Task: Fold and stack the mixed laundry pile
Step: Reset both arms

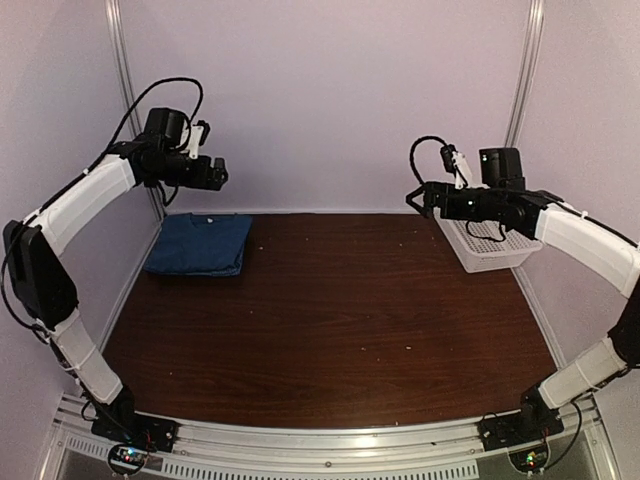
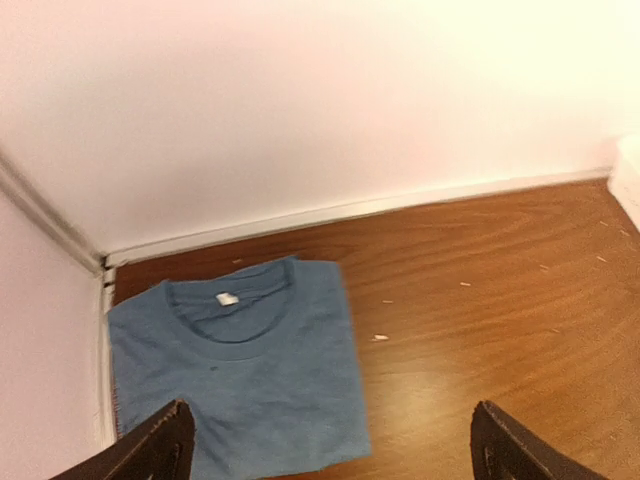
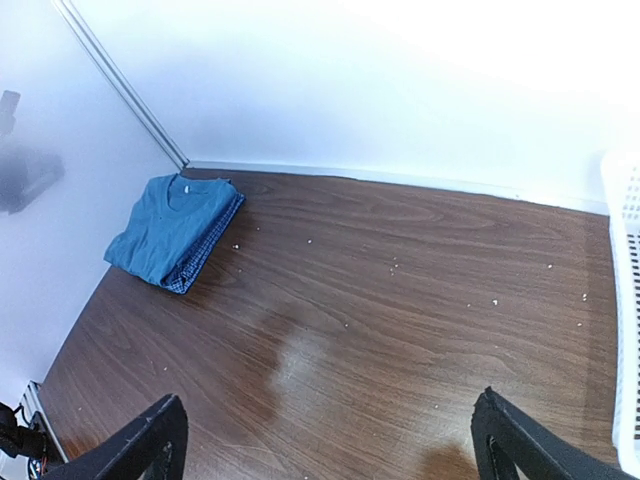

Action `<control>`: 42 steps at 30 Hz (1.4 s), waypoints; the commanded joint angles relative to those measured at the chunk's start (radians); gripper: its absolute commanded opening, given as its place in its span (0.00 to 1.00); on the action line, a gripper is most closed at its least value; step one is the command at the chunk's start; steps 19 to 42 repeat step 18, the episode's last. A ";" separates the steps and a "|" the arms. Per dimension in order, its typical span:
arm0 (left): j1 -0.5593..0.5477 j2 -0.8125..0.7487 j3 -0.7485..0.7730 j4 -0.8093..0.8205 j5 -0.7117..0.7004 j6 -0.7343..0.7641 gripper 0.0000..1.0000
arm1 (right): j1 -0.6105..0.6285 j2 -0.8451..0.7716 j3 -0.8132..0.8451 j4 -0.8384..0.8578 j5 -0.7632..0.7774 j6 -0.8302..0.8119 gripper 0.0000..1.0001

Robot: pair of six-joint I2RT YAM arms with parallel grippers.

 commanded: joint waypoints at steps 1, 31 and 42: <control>-0.138 -0.097 -0.149 0.012 -0.031 0.028 0.98 | -0.013 -0.070 -0.018 -0.045 0.006 -0.025 1.00; -0.250 -0.434 -0.834 0.290 -0.062 -0.171 0.98 | -0.011 -0.244 -0.488 0.090 -0.062 0.044 1.00; -0.250 -0.434 -0.834 0.290 -0.062 -0.171 0.98 | -0.011 -0.244 -0.488 0.090 -0.062 0.044 1.00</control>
